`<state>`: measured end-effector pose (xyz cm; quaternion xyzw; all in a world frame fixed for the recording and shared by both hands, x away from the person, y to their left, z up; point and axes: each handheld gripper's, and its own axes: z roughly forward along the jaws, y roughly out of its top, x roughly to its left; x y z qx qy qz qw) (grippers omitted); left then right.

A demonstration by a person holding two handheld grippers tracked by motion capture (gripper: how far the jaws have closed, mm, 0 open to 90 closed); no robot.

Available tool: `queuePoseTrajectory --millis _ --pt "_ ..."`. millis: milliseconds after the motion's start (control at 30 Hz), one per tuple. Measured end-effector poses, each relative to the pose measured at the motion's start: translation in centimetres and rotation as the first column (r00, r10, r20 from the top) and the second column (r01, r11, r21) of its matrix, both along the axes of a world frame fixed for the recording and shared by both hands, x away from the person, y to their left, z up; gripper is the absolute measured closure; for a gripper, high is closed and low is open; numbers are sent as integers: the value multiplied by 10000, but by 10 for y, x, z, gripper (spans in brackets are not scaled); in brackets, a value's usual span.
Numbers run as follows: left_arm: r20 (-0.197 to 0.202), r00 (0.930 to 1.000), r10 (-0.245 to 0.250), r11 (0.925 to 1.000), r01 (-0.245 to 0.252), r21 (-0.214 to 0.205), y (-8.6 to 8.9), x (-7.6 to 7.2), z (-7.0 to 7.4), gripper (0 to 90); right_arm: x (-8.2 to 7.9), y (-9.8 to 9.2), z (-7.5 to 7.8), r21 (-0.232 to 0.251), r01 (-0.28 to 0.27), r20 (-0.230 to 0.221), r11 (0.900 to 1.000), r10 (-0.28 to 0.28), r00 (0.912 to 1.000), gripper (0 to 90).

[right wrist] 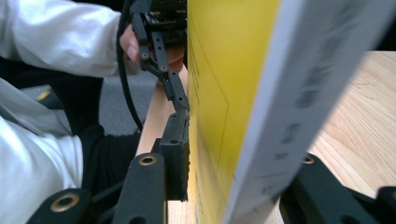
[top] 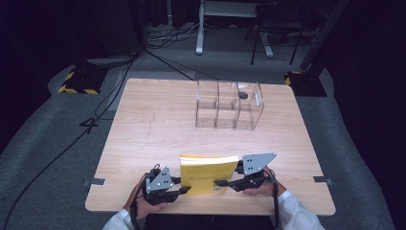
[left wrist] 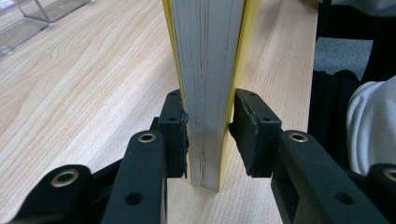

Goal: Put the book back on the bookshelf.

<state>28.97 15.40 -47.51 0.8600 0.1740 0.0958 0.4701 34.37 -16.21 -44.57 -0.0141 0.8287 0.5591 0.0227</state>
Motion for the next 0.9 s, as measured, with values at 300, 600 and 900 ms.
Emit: queuePoseTrajectory --millis 300,600,900 --pt "270 9987 436 9990 -435 -57 -13 8 -6 602 -6 -6 -1 33 310 317 9995 -311 9990 752" --pt "389 9990 221 9996 -227 158 -38 31 -3 576 -2 -25 -3 87 1055 121 9944 -1056 9943 669" --pt "506 9986 165 9996 -176 211 -58 49 -4 545 0 -44 -4 240 2028 311 9789 -2035 9786 753"
